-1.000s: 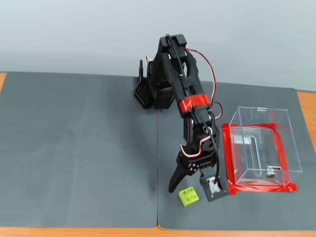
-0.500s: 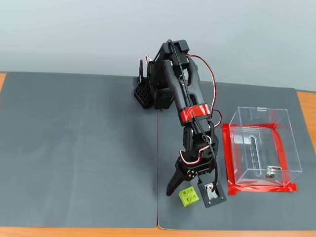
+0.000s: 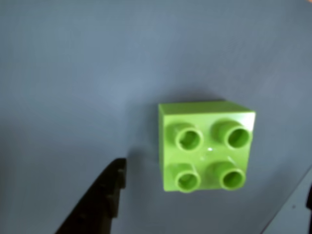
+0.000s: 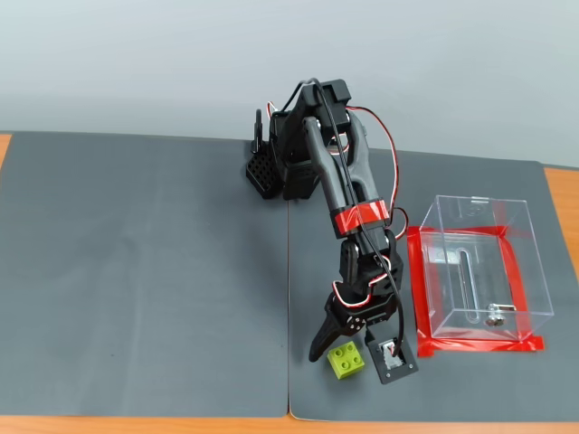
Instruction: Pick the green lego block and place it into the transparent box
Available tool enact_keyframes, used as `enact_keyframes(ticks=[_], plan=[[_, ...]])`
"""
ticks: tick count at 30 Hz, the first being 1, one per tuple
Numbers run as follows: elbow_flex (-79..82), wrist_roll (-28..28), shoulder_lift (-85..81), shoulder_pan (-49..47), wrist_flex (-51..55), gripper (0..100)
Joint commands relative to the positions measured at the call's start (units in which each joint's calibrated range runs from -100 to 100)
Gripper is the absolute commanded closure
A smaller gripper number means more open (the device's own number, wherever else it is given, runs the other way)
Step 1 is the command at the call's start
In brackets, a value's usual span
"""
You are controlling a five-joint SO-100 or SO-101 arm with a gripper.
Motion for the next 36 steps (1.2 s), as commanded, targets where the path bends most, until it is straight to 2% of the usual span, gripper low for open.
enact_keyframes(ticks=[1,5,25,31,36], plan=[[-3.0,-0.1,0.0,-0.5,-1.8,59],[-3.0,0.2,1.1,-0.5,-4.2,59],[-4.1,0.3,2.2,0.1,-3.5,60],[-4.1,0.4,2.2,0.1,-3.4,78],[-4.1,0.4,2.2,0.2,-3.3,86]])
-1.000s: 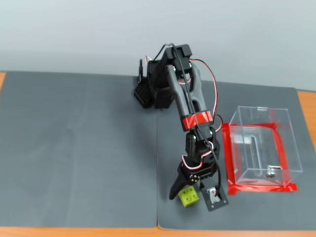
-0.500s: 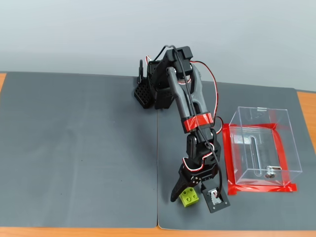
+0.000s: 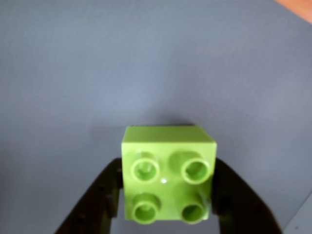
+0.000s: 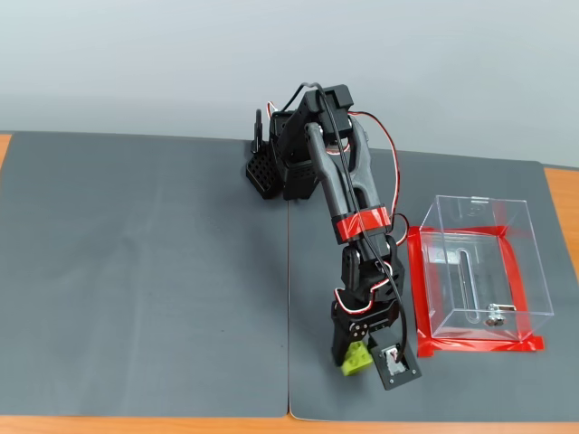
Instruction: Pick the green lego block and place it into the transparent box
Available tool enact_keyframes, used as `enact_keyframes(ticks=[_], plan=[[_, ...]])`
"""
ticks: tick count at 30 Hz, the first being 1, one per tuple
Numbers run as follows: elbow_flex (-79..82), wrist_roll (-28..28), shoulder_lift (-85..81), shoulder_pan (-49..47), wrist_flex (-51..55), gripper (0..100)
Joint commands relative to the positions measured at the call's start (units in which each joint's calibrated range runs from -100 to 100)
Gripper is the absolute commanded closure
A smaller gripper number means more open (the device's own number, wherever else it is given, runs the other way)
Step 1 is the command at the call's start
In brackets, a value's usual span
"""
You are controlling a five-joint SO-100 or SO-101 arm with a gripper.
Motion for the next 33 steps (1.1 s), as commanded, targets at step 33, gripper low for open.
enact_keyframes(ticks=[33], plan=[[-2.8,-0.3,-33.7,1.4,0.6,86]])
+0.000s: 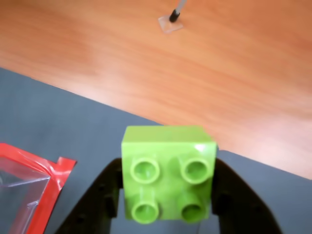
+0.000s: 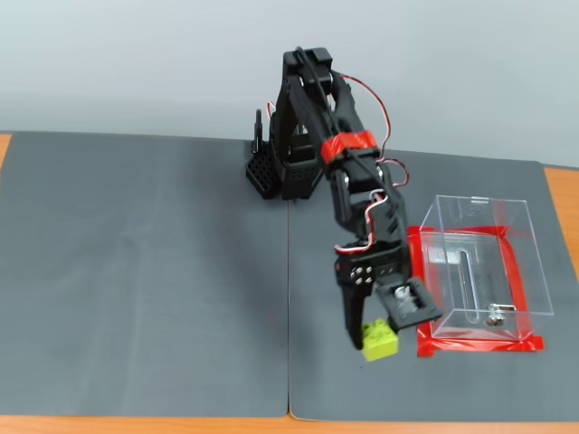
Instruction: Pick the green lego block and place it into the transparent box
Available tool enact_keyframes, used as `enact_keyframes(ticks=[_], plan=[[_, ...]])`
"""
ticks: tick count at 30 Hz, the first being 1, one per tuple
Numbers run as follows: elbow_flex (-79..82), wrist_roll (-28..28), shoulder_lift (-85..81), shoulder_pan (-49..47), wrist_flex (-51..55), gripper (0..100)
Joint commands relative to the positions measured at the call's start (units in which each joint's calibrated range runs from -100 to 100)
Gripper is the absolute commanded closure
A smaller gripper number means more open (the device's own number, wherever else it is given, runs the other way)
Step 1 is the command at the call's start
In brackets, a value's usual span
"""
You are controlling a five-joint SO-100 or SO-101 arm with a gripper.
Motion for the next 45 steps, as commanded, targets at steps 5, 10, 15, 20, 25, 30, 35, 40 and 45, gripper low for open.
enact_keyframes(ticks=[5,10,15,20,25,30,35,40,45], plan=[[-3.4,-0.2,-7.2,-5.2,6.8,86],[-11.8,-4.1,-6.7,-12.0,14.9,86],[-12.1,-5.9,-6.5,-19.3,16.9,86],[-13.7,-5.9,-3.1,-24.5,18.3,86],[-14.4,-5.9,-0.7,-27.5,18.4,86],[-14.4,-5.9,1.0,-30.2,18.4,86],[-14.4,-5.9,3.1,-31.5,18.2,86],[-14.4,-5.9,5.0,-32.2,17.7,86],[-14.4,-5.9,6.2,-32.4,17.6,86]])
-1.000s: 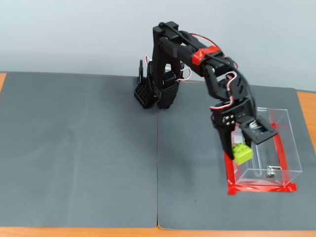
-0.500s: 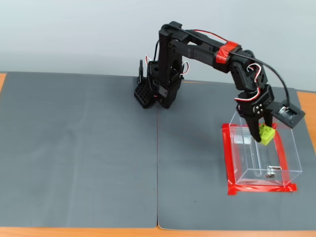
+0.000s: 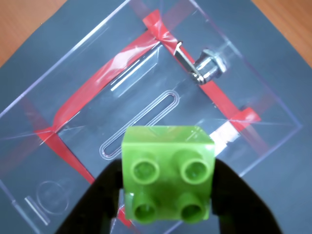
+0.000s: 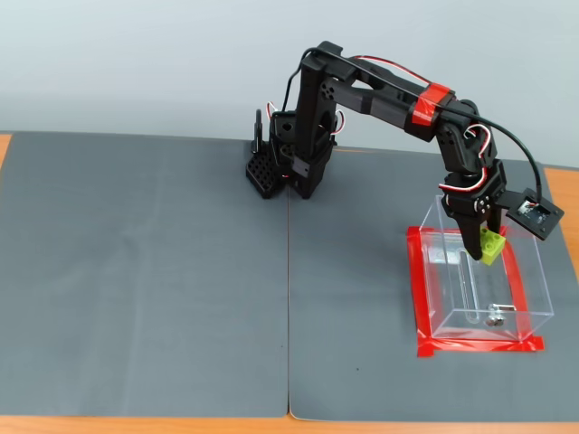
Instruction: Pick the green lego block and place it into the transparent box
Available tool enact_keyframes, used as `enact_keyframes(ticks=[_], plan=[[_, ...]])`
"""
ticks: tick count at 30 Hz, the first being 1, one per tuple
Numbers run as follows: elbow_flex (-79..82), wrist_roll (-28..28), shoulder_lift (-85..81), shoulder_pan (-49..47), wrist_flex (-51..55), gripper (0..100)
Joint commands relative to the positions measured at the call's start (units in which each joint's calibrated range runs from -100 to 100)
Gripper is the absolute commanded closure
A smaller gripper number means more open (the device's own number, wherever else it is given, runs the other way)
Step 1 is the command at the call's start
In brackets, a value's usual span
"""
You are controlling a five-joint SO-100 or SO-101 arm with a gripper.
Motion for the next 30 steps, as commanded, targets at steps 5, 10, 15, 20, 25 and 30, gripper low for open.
enact_keyframes(ticks=[5,10,15,20,25,30], plan=[[-3.3,-0.2,0.8,-1.4,-0.6,85],[-3.3,-0.2,2.0,-2.3,-0.6,72],[-3.3,-0.2,2.1,-2.4,-0.6,61],[-3.3,-0.2,1.3,-2.0,-0.6,60],[-3.3,-0.2,1.1,-1.7,0.2,63],[-3.3,-0.1,-0.8,-0.7,-0.2,79]])
